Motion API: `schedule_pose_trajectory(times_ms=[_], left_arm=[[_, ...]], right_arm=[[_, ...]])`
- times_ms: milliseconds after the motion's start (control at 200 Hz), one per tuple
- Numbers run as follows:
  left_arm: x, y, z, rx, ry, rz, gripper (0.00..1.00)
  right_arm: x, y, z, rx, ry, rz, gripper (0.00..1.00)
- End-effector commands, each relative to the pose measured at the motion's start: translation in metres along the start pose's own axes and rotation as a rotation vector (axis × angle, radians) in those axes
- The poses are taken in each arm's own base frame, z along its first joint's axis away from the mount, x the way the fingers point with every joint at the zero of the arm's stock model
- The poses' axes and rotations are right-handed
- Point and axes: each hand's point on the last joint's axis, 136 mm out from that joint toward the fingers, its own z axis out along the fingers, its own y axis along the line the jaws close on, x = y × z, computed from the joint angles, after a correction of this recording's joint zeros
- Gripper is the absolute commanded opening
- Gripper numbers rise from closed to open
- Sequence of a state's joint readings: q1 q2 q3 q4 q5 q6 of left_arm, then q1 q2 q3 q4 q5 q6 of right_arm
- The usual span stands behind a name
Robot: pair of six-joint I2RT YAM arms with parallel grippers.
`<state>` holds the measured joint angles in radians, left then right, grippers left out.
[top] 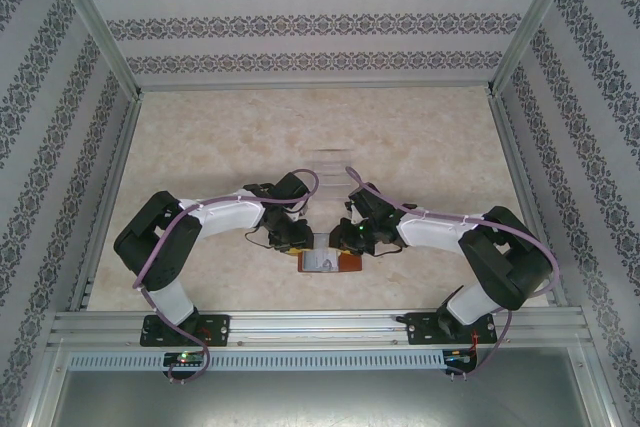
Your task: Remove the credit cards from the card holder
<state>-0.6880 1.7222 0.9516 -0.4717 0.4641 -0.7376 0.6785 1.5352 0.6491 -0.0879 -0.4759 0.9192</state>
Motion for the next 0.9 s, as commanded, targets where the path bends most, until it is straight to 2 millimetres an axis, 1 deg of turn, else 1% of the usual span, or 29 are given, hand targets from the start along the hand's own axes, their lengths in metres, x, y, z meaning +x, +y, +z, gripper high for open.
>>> schedule_pose_trajectory(times_ms=[0,330,580,894], left_arm=[[0.020,0.040,0.021,-0.157,0.076,-0.021,0.30],[0.019,0.039,0.019,-0.157,0.068,-0.020,0.29],[0.020,0.040,0.019,-0.160,0.069,-0.020,0.29],[0.021,0.041,0.019,-0.160,0.070,-0.021,0.29]], right_arm=[[0.003,0.005,0.003,-0.035,0.014,0.000,0.23],[0.002,0.001,0.001,-0.016,0.004,-0.003,0.14],[0.002,-0.009,-0.007,0.021,-0.019,-0.009,0.13],[0.001,-0.026,-0.025,0.083,-0.046,-0.005,0.13]])
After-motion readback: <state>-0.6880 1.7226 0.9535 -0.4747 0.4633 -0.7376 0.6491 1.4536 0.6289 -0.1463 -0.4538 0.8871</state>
